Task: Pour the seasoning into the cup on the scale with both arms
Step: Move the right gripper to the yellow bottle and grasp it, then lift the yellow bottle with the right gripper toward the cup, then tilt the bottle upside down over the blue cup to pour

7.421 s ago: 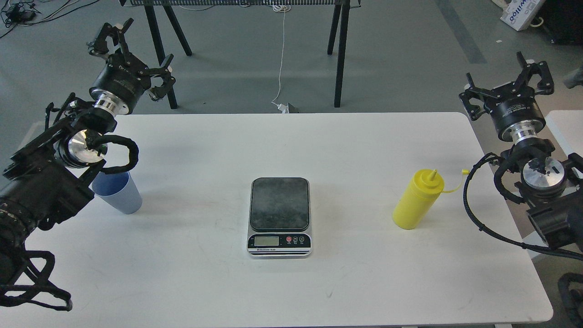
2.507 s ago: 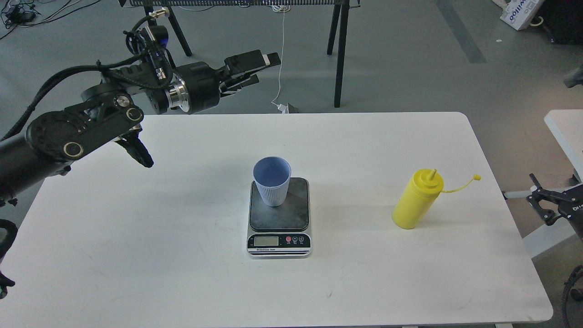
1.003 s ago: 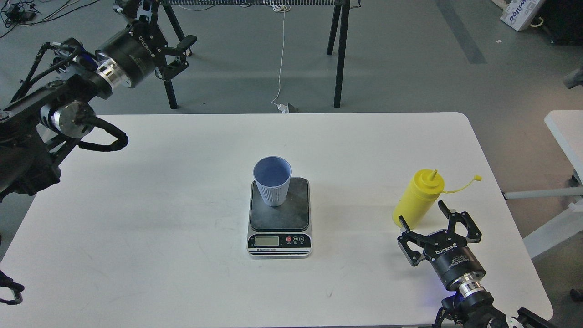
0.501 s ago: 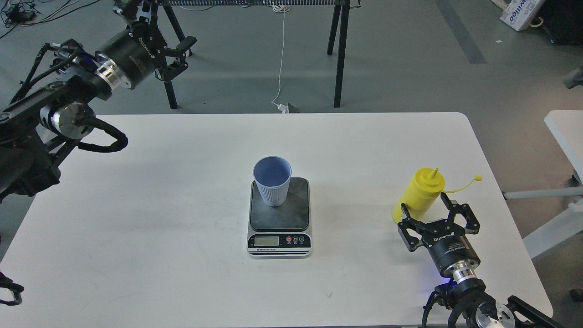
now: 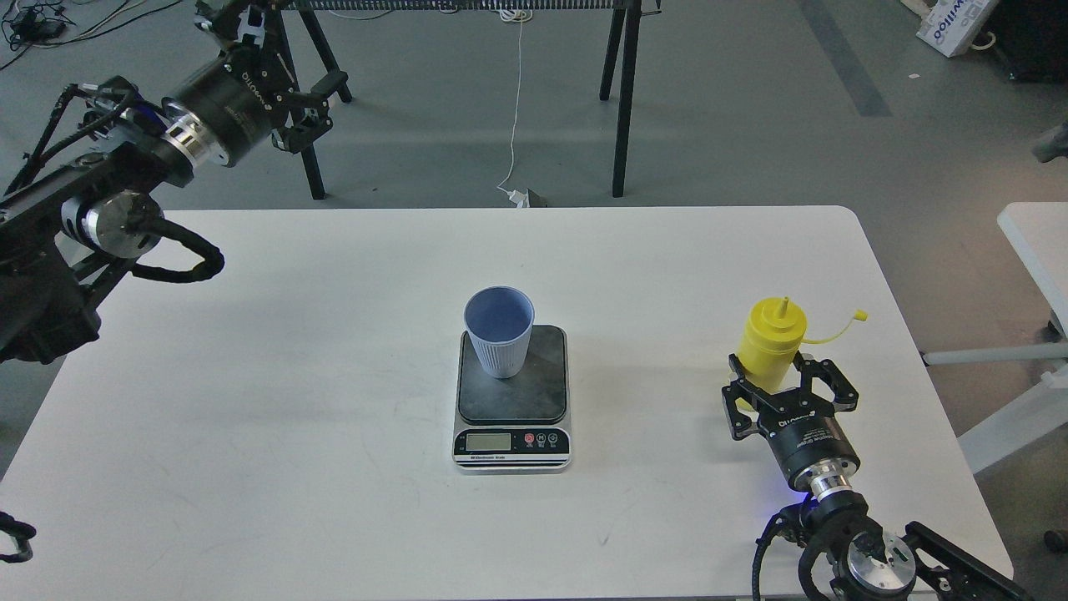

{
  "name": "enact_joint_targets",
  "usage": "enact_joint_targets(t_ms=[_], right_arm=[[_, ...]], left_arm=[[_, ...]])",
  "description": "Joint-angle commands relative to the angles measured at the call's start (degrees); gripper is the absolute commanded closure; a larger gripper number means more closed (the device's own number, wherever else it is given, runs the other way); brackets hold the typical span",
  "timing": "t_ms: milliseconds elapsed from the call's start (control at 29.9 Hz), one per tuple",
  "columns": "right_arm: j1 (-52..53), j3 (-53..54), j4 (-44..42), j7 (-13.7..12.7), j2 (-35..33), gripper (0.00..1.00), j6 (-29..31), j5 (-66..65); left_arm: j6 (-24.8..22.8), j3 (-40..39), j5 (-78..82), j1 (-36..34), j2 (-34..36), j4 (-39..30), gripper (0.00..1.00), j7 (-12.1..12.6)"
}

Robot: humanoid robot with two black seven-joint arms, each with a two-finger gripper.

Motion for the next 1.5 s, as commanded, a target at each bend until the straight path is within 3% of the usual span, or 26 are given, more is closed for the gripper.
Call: enact_joint_targets(t_ms=[0, 67, 234, 468, 735, 869, 1103, 1270, 1471], right_arm=[[0.5, -0.1, -0.1, 0.0, -0.1, 0.44, 0.0, -0.1], [1.1, -0.1, 0.0, 0.0, -0.4, 0.51, 0.0, -0.1], [5.8, -0.1, 1.1, 0.1, -1.5, 0.55, 0.0, -0.9], [19.3, -0.1, 4.0, 0.0, -10.4, 0.56, 0.0, -13.4], [29.5, -1.8, 4.1, -3.7, -9.9, 0.56, -0.2, -30.6], [33.9, -4.2, 4.6, -4.1, -9.5, 0.56, -5.5, -40.2], [49.1, -23.3, 1.9, -4.1, -8.3, 0.56, -14.5, -51.2], [58.0, -38.0, -2.3, -4.7, -2.4, 0.58, -22.7, -59.5], [64.9, -47.3, -6.5, -6.1, 2.3, 0.58, -26.4, -63.9]], left_arm=[[0.0, 0.0, 0.0, 0.0, 0.0, 0.0, 0.00, 0.0], [0.0, 0.0, 0.1, 0.0, 0.0, 0.0, 0.00, 0.0], [0.0, -0.9, 0.1, 0.0, 0.6, 0.0, 0.00, -0.1], [-3.0, -6.7, -5.0, 6.4, 3.4, 1.0, 0.00, 0.6], [-3.0, -12.8, -12.5, 11.2, 0.9, 11.7, 0.00, 0.6], [-3.0, -14.4, -15.1, 11.3, -1.3, 14.7, 0.00, 0.6], [-3.0, -15.5, -15.5, 11.8, -5.5, 19.4, 0.00, 0.5], [-3.0, -15.6, -15.5, 11.8, -7.3, 21.8, 0.00, 0.4], [-3.0, -15.9, -15.5, 12.0, -7.2, 22.1, 0.00, 0.4]])
